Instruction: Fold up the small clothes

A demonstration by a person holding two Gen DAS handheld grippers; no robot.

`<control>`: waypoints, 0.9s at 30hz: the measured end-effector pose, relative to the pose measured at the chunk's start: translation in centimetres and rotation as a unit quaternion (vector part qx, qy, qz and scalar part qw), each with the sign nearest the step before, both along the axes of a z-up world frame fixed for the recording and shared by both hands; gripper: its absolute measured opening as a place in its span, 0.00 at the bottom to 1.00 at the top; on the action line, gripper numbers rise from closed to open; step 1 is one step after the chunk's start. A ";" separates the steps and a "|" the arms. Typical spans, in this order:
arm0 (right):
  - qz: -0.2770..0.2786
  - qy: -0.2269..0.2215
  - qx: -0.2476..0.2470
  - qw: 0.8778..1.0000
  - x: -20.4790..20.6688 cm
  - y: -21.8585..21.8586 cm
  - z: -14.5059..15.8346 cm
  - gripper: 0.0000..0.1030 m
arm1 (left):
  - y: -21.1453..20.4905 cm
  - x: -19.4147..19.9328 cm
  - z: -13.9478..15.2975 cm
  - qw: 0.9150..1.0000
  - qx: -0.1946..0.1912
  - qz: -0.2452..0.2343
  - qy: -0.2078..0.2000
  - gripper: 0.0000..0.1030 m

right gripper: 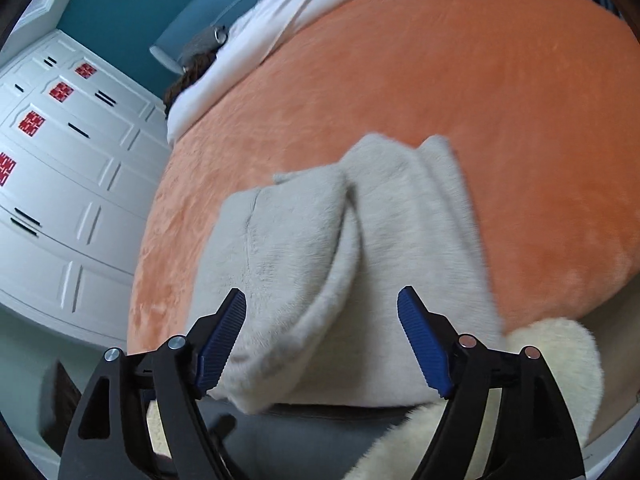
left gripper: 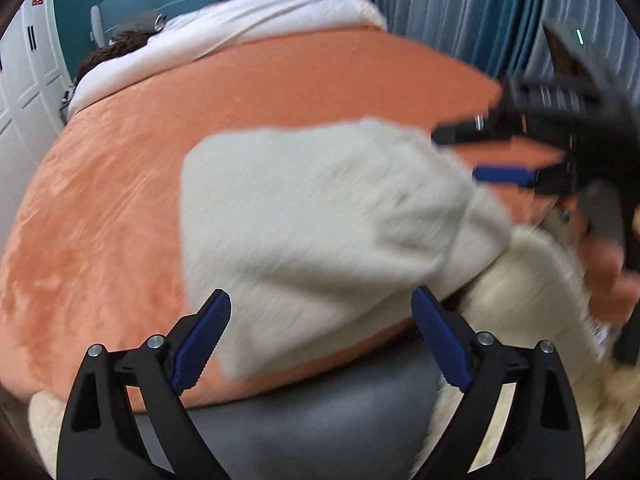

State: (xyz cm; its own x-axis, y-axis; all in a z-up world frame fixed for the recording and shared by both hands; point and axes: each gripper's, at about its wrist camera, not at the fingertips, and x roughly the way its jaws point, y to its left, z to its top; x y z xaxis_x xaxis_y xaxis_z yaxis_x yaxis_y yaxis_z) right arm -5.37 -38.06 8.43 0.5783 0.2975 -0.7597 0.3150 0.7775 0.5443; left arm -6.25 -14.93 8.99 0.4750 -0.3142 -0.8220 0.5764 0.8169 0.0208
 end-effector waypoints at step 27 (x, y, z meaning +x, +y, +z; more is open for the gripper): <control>-0.068 0.030 -0.074 0.995 -1.8 -4.9 -3.8 0.22 | 1.9 2.8 -4.2 0.989 -0.044 0.054 0.131 0.26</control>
State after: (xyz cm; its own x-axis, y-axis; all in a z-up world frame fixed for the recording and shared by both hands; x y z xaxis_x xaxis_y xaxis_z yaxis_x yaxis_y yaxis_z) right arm -7.17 -42.99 4.65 0.5584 0.1021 -0.8233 0.4505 0.7960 0.4043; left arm -3.45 -13.08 4.81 0.2850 -0.3485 -0.8929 0.4616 0.8663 -0.1908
